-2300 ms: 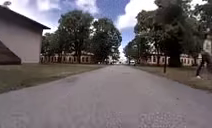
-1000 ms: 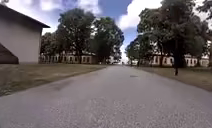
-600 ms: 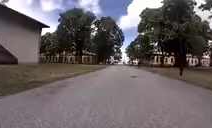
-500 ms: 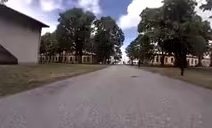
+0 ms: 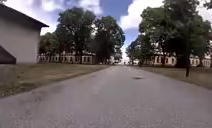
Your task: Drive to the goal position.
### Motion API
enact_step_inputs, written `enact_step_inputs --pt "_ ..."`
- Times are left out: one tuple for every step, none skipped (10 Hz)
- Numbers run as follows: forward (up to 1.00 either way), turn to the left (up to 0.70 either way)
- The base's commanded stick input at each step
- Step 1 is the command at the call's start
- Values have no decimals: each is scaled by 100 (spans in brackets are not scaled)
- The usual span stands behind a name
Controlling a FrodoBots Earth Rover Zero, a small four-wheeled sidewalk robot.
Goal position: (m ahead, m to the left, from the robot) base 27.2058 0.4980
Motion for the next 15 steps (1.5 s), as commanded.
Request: enact_step_inputs --pt "70 0" --pt "70 0" --pt "70 0" --pt "70 0" --pt "70 0" --pt "70 0" --pt "70 0" --pt "70 0" --pt "70 0" --pt "70 0" --pt "70 0" --pt "70 0" --pt "70 0" --pt "70 0" --pt "70 0"
